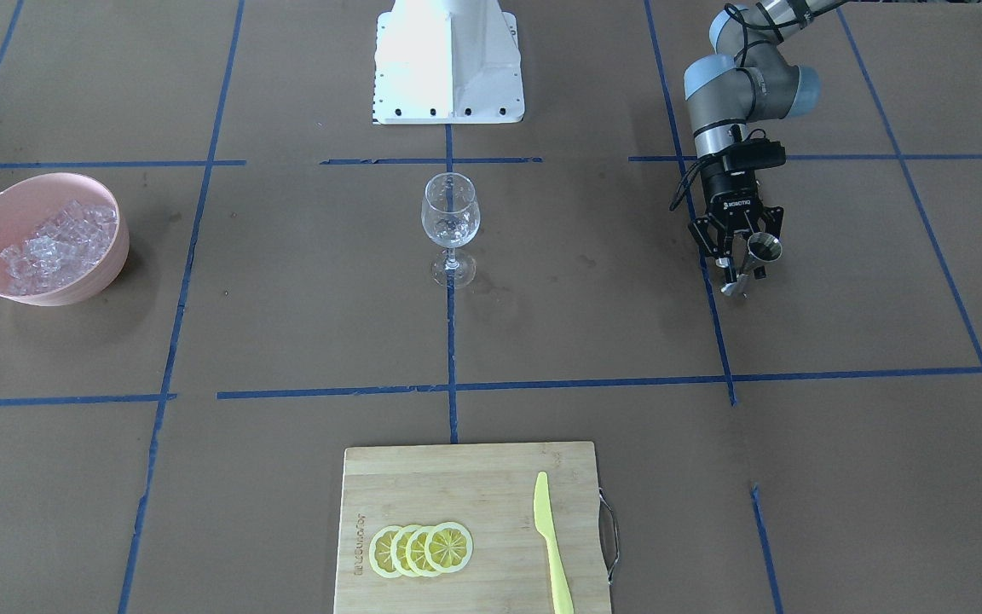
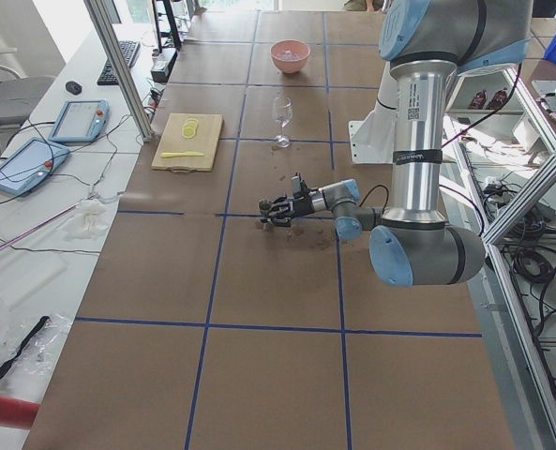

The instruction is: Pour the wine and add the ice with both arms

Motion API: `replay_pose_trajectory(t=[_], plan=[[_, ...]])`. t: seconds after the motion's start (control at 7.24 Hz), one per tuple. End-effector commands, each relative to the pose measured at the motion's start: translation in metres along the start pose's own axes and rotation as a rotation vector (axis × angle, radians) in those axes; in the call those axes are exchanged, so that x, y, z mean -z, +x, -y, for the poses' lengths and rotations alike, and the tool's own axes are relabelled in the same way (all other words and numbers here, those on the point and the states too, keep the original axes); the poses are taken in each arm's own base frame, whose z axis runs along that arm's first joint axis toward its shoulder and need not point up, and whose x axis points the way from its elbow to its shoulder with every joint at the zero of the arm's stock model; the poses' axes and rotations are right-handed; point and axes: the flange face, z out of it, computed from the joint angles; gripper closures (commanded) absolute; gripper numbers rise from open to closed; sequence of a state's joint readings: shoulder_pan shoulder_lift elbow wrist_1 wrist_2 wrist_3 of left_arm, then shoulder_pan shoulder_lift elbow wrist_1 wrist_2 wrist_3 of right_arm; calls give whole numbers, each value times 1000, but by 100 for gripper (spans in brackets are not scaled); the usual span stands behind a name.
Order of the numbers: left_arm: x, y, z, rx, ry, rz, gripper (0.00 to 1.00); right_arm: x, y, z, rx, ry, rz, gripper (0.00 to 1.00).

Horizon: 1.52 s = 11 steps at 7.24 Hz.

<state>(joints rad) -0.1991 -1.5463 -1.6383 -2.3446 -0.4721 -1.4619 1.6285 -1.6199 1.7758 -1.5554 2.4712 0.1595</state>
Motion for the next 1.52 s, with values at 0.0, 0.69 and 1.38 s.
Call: replay_pose_trajectory(t=[0.0,0.69,1.38], plan=[[1,2,11,22,9,-4,100,0,0,0,1,0,0,0],[6,28,112,6,71,-46,100,5,-19,-7,-1,9,14,0],[24,90,171,-22,140,-151,100,-10,-89,-22,6,-1,-15,0]])
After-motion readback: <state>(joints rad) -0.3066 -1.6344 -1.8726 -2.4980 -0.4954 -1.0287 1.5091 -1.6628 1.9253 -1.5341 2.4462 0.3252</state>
